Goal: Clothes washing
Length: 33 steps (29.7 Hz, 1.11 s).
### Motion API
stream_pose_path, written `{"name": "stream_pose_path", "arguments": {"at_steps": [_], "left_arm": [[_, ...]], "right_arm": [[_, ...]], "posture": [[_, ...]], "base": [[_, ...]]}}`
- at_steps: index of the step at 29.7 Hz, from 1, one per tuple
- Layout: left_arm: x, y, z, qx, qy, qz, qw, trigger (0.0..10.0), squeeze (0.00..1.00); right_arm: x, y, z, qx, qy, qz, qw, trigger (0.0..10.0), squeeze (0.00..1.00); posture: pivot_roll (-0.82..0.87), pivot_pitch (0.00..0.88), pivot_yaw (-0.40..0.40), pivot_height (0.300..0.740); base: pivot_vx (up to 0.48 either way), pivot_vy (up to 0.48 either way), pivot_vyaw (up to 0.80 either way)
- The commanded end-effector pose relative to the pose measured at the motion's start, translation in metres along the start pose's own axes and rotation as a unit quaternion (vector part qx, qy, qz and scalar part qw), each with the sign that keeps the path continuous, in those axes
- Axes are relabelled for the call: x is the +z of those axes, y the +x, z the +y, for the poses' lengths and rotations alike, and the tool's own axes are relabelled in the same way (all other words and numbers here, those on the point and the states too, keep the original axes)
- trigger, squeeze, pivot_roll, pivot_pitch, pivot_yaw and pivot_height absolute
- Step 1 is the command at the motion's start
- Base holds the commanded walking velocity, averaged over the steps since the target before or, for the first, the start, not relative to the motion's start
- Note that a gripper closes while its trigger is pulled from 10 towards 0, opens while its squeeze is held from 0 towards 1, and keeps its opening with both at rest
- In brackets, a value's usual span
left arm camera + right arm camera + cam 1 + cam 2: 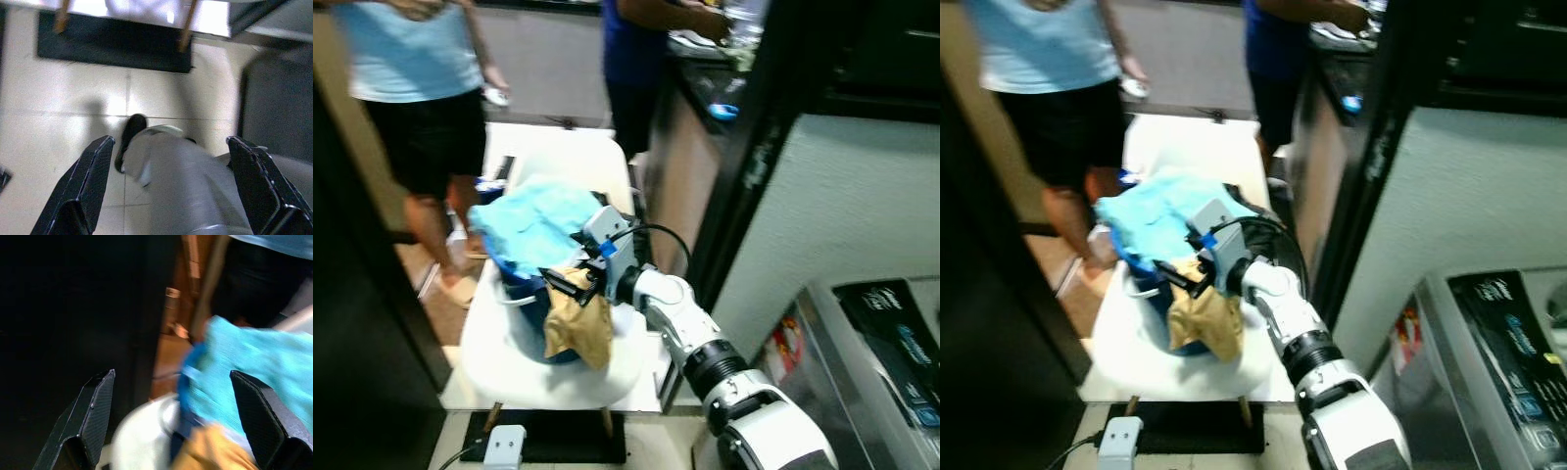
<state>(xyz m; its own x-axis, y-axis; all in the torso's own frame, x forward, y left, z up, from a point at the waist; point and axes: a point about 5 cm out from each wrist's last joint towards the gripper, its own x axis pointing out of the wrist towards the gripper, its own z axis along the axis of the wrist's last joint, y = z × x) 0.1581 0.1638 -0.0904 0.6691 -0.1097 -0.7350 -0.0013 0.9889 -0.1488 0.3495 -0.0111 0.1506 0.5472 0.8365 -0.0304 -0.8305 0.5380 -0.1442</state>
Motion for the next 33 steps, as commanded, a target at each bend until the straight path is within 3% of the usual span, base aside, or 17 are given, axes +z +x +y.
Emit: {"name": "stream_pose_path", "arguments": {"at_steps": [1, 4, 7, 12, 13, 14, 15, 17, 19, 21, 22, 26, 33], "left_arm": [[-0.012, -0.004, 0.000, 0.004, -0.007, 0.024, 1.000, 10.0, 0.00], [-0.013, -0.004, 0.001, 0.005, -0.007, 0.024, 1.000, 10.0, 0.00], [-0.014, -0.005, 0.001, 0.005, -0.008, 0.027, 1.000, 10.0, 0.00], [-0.015, -0.005, 0.001, 0.003, -0.006, 0.028, 1.000, 10.0, 0.00], [-0.015, -0.005, 0.000, 0.000, -0.003, 0.029, 1.000, 10.0, 0.00], [-0.015, -0.005, 0.000, 0.000, -0.003, 0.029, 1.000, 10.0, 0.00], [-0.016, -0.005, -0.001, -0.003, -0.002, 0.030, 1.000, 10.0, 0.00], [-0.016, -0.005, -0.001, -0.003, -0.002, 0.030, 1.000, 10.0, 0.00], [-0.017, -0.005, -0.002, -0.007, 0.000, 0.032, 0.999, 10.0, 0.00], [-0.017, -0.005, -0.002, -0.007, 0.000, 0.032, 0.999, 10.0, 0.00], [-0.017, -0.005, -0.003, -0.008, 0.000, 0.033, 0.999, 10.0, 0.00], [-0.018, -0.005, -0.004, -0.011, 0.000, 0.035, 0.999, 10.0, 0.00], [-0.020, -0.006, -0.005, -0.015, 0.002, 0.040, 0.999, 10.0, 0.00]], "right_arm": [[-0.001, -0.002, -0.002, 0.000, -0.009, 0.004, 1.000, 10.0, 0.00], [-0.001, -0.002, -0.002, -0.001, -0.012, 0.006, 1.000, 10.0, 0.00], [-0.009, -0.002, -0.004, -0.031, -0.041, 0.043, 0.998, 10.0, 0.00], [-0.015, -0.003, -0.004, -0.038, -0.050, 0.063, 0.996, 10.0, 0.00], [-0.028, -0.009, -0.008, -0.049, -0.067, 0.105, 0.991, 10.0, 0.00], [-0.028, -0.009, -0.008, -0.049, -0.067, 0.105, 0.991, 10.0, 0.00], [-0.041, -0.017, -0.012, -0.060, -0.105, 0.157, 0.980, 10.0, 0.00], [-0.041, -0.017, -0.012, -0.060, -0.105, 0.157, 0.980, 10.0, 0.00], [-0.063, -0.037, -0.024, -0.084, -0.158, 0.241, 0.954, 10.0, 0.00], [-0.063, -0.037, -0.024, -0.084, -0.158, 0.241, 0.954, 10.0, 0.00], [-0.069, -0.044, -0.029, -0.095, -0.166, 0.265, 0.945, 10.0, 0.00], [-0.076, -0.054, -0.034, -0.106, -0.168, 0.291, 0.936, 10.0, 0.00], [-0.086, -0.060, -0.033, -0.095, -0.164, 0.323, 0.927, 10.0, 0.00]], "posture": [[0.19, 0.000, -0.085, 0.740], [0.19, 0.000, -0.085, 0.740], [0.19, 0.000, -0.085, 0.740], [0.19, 0.000, -0.086, 0.740], [0.19, 0.000, -0.086, 0.740], [0.19, 0.000, -0.086, 0.740], [0.18, 0.000, -0.087, 0.740], [0.18, 0.000, -0.087, 0.740], [0.18, 0.000, -0.088, 0.740], [0.18, 0.000, -0.088, 0.740], [0.18, 0.000, -0.088, 0.740], [0.17, 0.000, -0.087, 0.740], [0.17, 0.000, -0.090, 0.740]], "base": [[0.000, 0.000, 0.80], [0.000, 0.000, 0.80], [0.000, 0.000, 0.00], [0.000, 0.000, 0.00], [0.000, 0.000, 0.00], [0.000, 0.000, 0.00], [0.000, 0.000, 0.00], [0.000, 0.000, 0.00], [0.000, 0.000, 0.00], [0.000, 0.000, 0.00], [0.000, 0.000, 0.00], [0.000, 0.000, 0.00], [0.000, 0.000, 0.00]]}}
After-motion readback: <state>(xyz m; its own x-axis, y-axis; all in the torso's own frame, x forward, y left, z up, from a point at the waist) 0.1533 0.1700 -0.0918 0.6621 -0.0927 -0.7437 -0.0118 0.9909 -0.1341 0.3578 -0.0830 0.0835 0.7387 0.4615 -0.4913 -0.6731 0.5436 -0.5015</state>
